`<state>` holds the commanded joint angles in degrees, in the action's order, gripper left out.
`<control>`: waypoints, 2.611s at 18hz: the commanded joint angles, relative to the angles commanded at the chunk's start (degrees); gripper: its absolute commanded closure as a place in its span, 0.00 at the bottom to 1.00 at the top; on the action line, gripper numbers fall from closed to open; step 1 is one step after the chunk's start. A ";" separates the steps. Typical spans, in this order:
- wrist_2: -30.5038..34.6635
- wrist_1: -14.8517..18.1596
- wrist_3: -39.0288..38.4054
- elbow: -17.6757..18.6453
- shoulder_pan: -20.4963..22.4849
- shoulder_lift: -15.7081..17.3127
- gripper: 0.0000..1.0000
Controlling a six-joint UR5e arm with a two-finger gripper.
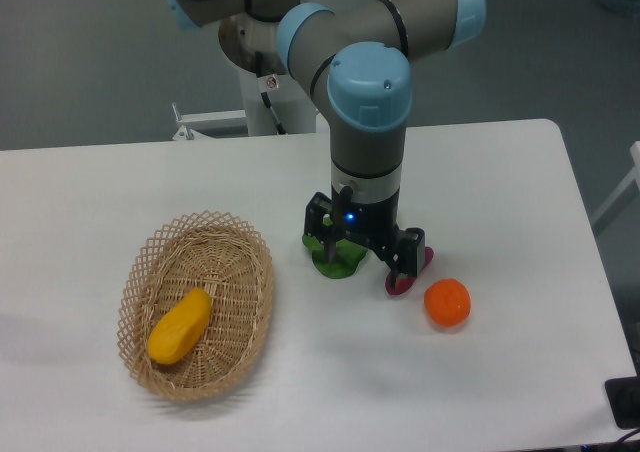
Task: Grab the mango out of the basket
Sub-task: 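Move the gripper from beside the orange over the wicker basket, then lower the gripper onto the yellow mango in the basket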
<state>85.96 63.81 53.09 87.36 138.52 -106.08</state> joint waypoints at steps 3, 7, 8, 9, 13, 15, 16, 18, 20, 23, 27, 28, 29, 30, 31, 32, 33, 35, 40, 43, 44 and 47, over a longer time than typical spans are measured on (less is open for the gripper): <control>-0.09 -0.53 -0.18 0.79 -0.17 0.00 0.00; -1.41 -0.53 -1.93 0.97 -0.35 0.00 0.00; -1.67 -0.53 -2.98 0.97 -0.53 0.00 0.00; -1.93 -0.61 -3.77 1.05 -0.70 0.00 0.00; -2.02 -0.88 -9.55 1.93 -3.68 -0.17 0.00; -1.93 -1.05 -13.43 2.02 -5.61 -0.61 0.00; -1.93 -1.40 -15.10 2.11 -6.76 -1.14 0.00; -1.93 -5.77 -18.35 2.81 -8.60 -2.98 0.00; -1.85 -12.27 -21.26 4.39 -11.50 -4.48 0.00; -1.23 -16.34 -24.86 7.99 -14.93 -6.24 0.00; -1.41 -16.44 -25.49 10.10 -18.45 -6.42 0.00; -1.41 -16.44 -25.40 10.46 -18.89 -6.50 0.00; -1.41 -16.44 -25.23 10.89 -19.51 -6.76 0.00; -1.32 -16.52 -25.14 10.99 -20.03 -7.29 0.00; -1.32 -16.61 -25.22 11.07 -20.65 -7.82 0.00; -1.23 -16.79 -25.14 11.07 -21.26 -8.61 0.00; -1.14 -17.14 -25.22 11.07 -21.70 -9.14 0.00; -1.23 -17.40 -25.14 10.99 -21.88 -9.49 0.00; -1.23 -17.58 -25.14 11.16 -22.41 -10.90 0.00; -1.14 -17.58 -25.14 11.25 -22.41 -11.51 0.00; -1.14 -17.67 -25.14 11.08 -22.41 -11.77 0.00; -0.79 -17.75 -25.22 10.99 -22.50 -12.04 0.00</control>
<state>85.16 46.06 27.86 98.35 116.02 -118.12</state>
